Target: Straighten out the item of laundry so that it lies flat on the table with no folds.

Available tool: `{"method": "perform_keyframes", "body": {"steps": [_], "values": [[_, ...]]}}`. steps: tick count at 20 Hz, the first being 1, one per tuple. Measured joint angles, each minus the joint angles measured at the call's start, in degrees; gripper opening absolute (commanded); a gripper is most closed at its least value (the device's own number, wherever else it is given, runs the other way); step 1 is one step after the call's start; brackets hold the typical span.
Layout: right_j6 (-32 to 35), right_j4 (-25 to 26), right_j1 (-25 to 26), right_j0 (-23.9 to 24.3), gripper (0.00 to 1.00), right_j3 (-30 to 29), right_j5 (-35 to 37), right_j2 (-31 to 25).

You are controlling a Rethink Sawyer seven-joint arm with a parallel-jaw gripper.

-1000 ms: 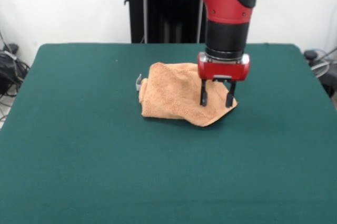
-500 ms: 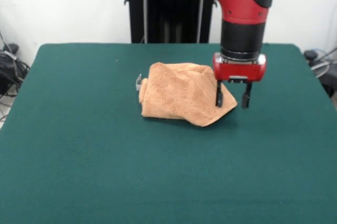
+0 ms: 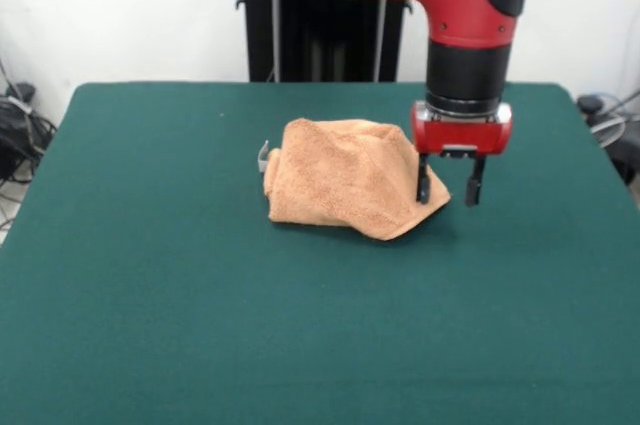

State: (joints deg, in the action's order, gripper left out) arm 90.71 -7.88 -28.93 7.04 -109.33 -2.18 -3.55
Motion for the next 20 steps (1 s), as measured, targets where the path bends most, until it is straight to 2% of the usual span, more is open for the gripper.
{"method": "perform_keyframes", "body": {"steps": [12, 20], "values": [[0.0, -2.0, 0.6, -3.7, 1.0, 0.0, 0.0, 0.2], [0.0, -4.5, -0.6, -7.8, 1.0, -1.0, 0.0, 1.8]]}}
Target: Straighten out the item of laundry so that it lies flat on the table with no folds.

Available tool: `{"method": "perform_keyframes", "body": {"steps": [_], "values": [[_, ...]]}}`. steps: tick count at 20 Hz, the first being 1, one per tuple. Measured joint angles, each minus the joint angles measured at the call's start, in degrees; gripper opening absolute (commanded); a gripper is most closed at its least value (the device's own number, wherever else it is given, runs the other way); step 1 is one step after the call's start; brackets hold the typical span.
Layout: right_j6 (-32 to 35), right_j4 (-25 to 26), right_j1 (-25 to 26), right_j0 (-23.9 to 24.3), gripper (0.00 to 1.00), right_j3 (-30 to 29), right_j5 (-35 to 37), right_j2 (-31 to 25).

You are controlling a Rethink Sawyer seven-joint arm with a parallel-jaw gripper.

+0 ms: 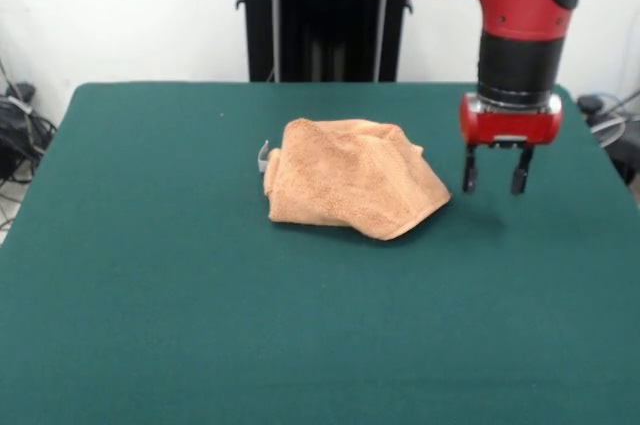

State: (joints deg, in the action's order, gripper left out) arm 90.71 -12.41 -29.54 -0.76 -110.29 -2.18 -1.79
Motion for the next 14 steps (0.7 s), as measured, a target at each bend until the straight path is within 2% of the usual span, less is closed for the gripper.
{"method": "perform_keyframes", "body": {"steps": [9, 14], "values": [[0.0, 0.0, -2.6, -0.1, 1.0, -0.7, 0.4, 3.6], [0.0, 0.0, -2.5, -0.1, 1.0, -0.6, 0.4, 5.6]]}}
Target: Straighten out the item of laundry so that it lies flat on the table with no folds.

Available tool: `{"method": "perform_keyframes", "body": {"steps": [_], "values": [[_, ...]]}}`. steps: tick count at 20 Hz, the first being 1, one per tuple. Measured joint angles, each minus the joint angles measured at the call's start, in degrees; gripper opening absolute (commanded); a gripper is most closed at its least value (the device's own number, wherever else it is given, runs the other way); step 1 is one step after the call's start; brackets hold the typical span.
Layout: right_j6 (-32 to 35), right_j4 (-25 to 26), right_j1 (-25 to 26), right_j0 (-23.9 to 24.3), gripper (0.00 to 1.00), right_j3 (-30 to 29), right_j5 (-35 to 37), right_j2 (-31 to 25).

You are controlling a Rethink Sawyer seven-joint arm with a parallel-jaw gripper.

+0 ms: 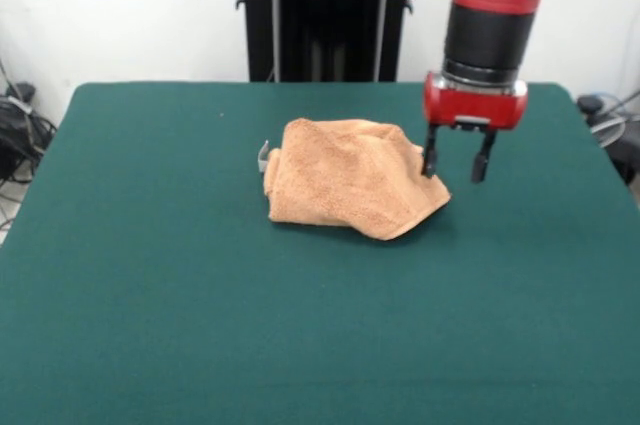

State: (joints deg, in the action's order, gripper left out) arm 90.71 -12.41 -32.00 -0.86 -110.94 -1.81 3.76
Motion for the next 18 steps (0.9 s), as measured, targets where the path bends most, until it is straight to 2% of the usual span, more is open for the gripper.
{"method": "perform_keyframes", "body": {"steps": [18], "values": [[0.0, 0.0, 7.0, 2.9, 1.0, 0.2, 0.0, 0.2]]}}
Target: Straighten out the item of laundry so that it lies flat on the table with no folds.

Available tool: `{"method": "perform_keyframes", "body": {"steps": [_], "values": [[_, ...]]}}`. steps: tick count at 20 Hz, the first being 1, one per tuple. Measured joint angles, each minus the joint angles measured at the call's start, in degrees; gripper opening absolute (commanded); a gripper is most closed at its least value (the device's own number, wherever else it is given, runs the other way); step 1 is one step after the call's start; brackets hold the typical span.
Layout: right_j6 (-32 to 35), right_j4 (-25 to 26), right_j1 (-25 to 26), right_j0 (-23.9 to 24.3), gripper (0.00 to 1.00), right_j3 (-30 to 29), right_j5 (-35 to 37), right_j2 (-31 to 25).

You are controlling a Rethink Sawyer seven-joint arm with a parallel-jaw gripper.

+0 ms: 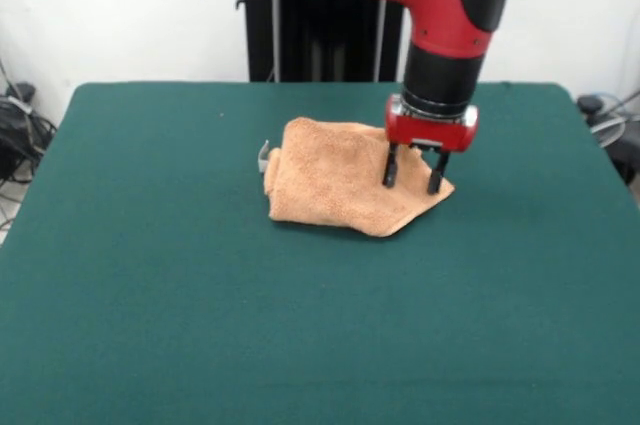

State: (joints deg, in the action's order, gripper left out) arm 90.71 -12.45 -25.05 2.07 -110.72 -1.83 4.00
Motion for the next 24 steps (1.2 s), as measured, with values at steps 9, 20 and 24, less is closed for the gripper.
{"method": "perform_keyframes", "body": {"steps": [9, 20, 24], "values": [[0.0, 0.0, 0.4, 2.4, 1.0, 0.0, 0.0, -0.9], [0.0, 0.1, 0.9, 5.0, 0.0, -0.1, -0.3, -3.4], [0.0, 0.8, 0.9, 5.2, 0.0, -0.1, -1.1, -4.0]]}}
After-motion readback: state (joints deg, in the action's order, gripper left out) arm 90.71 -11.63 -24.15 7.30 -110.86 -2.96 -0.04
